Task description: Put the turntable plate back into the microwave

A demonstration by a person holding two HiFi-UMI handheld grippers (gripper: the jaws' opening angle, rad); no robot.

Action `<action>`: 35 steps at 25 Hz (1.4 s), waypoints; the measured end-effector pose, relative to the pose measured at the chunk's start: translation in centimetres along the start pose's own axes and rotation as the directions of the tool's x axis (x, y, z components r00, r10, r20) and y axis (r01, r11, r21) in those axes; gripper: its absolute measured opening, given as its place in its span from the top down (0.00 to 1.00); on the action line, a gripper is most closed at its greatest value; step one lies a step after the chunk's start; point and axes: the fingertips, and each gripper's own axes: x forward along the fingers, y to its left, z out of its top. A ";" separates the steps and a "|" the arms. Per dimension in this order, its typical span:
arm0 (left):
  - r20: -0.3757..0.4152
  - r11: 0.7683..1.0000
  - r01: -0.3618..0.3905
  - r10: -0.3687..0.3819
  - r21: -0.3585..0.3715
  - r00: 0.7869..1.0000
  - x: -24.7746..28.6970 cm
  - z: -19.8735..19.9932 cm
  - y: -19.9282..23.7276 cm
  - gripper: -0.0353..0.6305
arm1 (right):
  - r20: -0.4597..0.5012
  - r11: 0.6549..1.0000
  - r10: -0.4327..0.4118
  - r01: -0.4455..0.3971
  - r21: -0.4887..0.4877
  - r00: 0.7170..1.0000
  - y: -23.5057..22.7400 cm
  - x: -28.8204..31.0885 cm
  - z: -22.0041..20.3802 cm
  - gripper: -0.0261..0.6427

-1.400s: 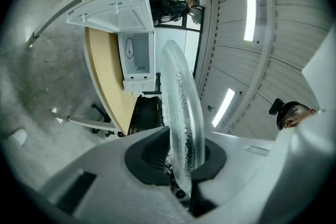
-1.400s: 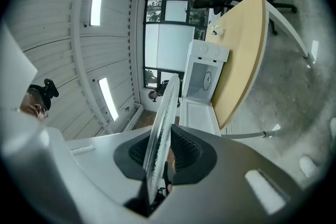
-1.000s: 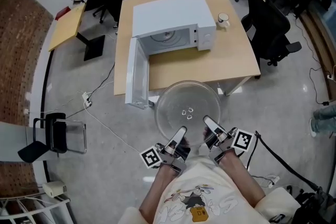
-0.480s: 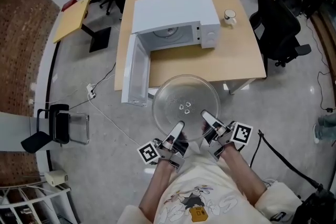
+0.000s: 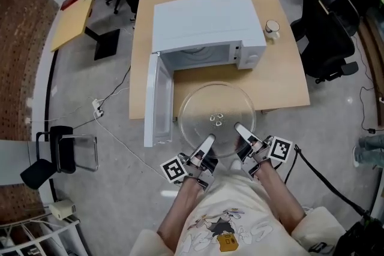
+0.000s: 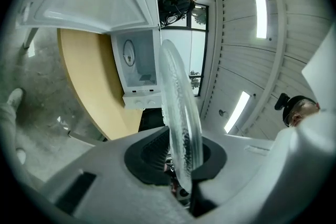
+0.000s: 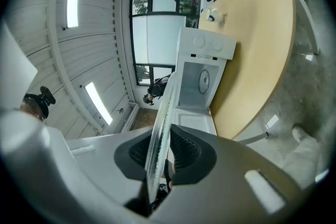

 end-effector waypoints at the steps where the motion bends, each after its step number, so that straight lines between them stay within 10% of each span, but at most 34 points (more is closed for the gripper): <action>1: -0.009 1.000 -0.007 0.007 -0.002 1.000 0.4 0.9 0.3 0.89 | -0.001 1.000 -0.001 0.001 -0.001 1.000 -0.3 0.8 0.4 0.89; 17: -0.079 0.994 -0.106 0.107 0.023 0.991 6.2 9.7 5.1 0.88 | 0.031 0.998 -0.059 0.059 0.015 0.998 -5.0 9.0 6.5 0.89; 35: 0.156 0.999 -0.042 0.041 0.001 0.987 13.9 20.2 12.9 0.88 | -0.080 0.999 -0.018 0.016 -0.028 0.997 -13.8 19.6 14.6 0.88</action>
